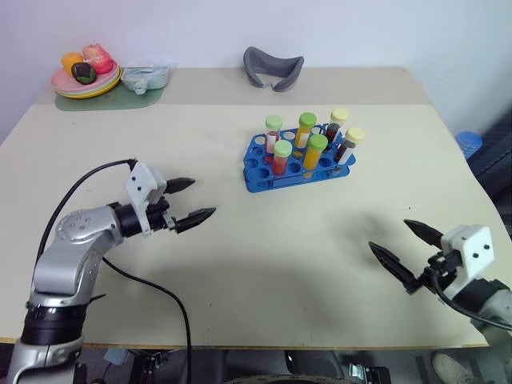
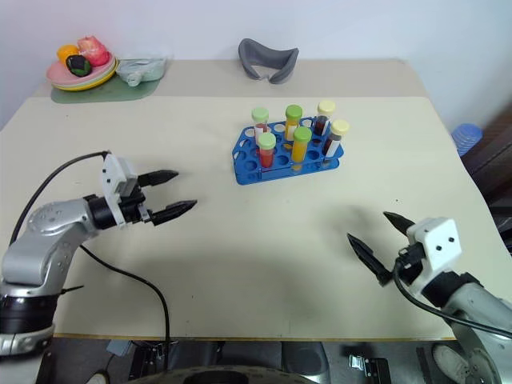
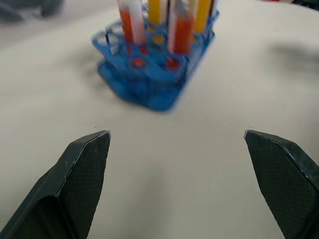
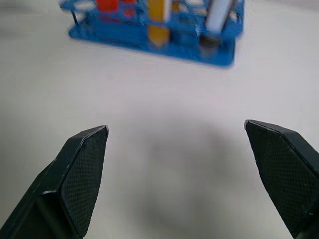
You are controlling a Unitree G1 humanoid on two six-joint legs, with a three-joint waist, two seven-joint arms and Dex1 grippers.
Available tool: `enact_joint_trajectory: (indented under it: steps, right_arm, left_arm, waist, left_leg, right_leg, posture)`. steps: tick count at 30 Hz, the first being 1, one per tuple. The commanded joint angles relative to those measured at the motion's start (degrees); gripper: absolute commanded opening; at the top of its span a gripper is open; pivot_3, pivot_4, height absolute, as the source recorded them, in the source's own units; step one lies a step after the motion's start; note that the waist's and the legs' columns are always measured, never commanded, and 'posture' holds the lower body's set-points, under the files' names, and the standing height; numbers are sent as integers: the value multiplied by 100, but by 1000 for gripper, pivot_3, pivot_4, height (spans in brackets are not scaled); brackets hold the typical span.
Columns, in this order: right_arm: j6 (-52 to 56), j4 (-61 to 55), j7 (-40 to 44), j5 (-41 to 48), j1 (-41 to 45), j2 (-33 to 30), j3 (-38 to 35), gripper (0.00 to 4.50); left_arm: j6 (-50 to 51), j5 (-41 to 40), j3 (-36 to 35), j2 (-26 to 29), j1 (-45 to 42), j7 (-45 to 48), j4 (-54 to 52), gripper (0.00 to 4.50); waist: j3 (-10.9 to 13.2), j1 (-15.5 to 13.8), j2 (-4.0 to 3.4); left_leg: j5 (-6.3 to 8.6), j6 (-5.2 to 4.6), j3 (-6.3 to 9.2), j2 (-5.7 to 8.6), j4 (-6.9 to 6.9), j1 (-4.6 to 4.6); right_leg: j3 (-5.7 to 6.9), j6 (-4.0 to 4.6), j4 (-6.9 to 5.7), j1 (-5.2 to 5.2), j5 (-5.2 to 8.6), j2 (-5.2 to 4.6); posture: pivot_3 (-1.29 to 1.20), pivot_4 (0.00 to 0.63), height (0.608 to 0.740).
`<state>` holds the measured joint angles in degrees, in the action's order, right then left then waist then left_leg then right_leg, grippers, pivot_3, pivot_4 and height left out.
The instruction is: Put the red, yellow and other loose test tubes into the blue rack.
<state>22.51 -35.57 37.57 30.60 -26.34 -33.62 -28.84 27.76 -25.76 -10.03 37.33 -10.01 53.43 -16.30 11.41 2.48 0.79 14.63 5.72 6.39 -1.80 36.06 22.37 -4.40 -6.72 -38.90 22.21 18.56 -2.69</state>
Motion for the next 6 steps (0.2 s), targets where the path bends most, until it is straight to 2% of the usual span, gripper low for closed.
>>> enact_joint_trajectory:
  steps: [1,6]
  right_arm:
    - [-418,181,196,70,31,90,-236,4500]
    - [-727,508,401,-27,-29,97,-231,4500]
  left_arm:
    - [44,-228,-294,171,252,-46,-422,4407]
    - [109,-355,-311,208,535,-141,-657,4407]
  waist:
    - [0,5,0]
    - [0,-1,0]
  left_leg:
    - [0,0,-1,0,1,-1]
    - [0,0,-2,0,-1,-2]
  right_leg:
    - [-1,0,0,-2,0,0]
    - [-1,0,0,-1,0,0]
  posture:
    - [0,150,740]
    - [0,150,740]
